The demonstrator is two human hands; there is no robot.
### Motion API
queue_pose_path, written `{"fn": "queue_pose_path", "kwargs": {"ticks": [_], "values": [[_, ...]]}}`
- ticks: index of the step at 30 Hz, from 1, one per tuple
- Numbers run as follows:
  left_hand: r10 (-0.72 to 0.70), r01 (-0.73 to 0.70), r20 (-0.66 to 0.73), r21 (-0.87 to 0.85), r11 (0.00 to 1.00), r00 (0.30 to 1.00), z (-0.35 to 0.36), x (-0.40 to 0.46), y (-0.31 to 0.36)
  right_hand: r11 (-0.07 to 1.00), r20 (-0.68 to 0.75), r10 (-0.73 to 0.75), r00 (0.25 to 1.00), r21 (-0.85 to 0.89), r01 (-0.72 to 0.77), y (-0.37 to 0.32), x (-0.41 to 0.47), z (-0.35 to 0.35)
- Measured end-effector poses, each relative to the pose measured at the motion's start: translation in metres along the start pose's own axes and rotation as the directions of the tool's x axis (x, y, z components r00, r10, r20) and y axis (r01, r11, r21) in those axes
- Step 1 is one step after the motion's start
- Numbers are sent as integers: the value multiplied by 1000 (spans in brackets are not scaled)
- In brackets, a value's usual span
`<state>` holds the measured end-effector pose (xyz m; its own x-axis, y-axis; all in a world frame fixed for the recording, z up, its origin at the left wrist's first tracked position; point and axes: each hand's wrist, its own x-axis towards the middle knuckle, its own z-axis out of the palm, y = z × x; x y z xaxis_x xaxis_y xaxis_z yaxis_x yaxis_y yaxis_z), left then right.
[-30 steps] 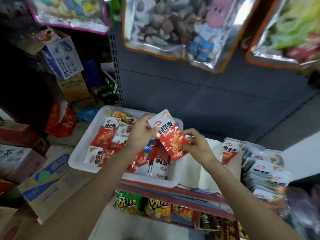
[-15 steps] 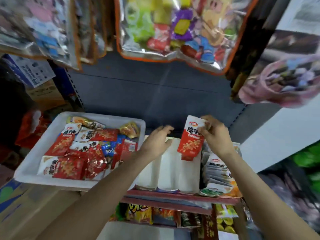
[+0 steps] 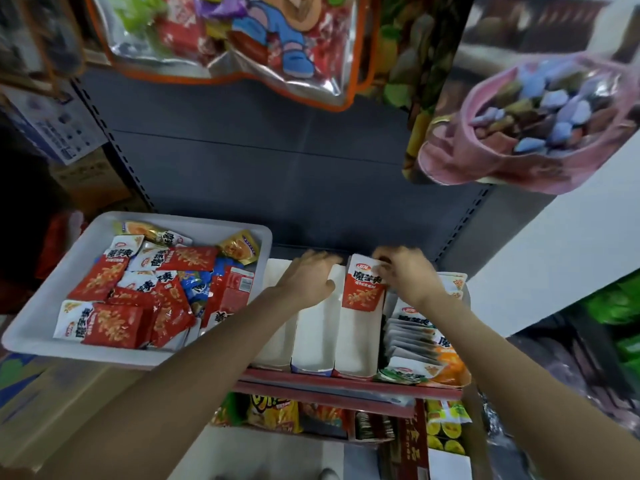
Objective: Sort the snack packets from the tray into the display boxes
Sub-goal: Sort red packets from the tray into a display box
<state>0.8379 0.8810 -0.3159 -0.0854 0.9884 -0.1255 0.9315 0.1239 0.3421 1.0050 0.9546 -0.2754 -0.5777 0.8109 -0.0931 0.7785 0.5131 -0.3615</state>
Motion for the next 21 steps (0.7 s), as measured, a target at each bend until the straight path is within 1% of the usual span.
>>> {"fn": "queue_pose_path", "kwargs": {"ticks": [2,5,7,9,12,14,16,18,21], "values": [[-10,10,3,3,1000,1000,1,-1,0,991,23,-36,999,-128,38,-2,4,4],[-12,12,14,-1,1000,1000,0,0,-1,945,34,-100,994,-308,105,-8,9,9],[-18,18,11,-2,1000,1000,-1,0,-1,921,8,-125,992,-371,119,-10,10,13],[-22,22,5,-8,1000,1000,-1,-1,-1,914,-19,-135,991,-388,117,-9,11,15],[-29,29,-8,-16,999,1000,0,-4,-1,930,-58,-129,990,-352,100,-7,11,18],[-52,49,-42,-62,997,998,0,-7,-2,949,-74,-132,989,-297,104,-8,10,18],[-73,58,-105,-134,989,992,-3,-13,-4,970,-83,-145,986,-208,125,-13,7,17],[-81,44,-179,-197,979,981,-7,-21,-9,986,-89,-158,984,-74,151,-25,4,18],[-124,47,-263,-282,958,957,-15,-38,-28,980,-31,-179,983,87,181,-52,5,26]]}}
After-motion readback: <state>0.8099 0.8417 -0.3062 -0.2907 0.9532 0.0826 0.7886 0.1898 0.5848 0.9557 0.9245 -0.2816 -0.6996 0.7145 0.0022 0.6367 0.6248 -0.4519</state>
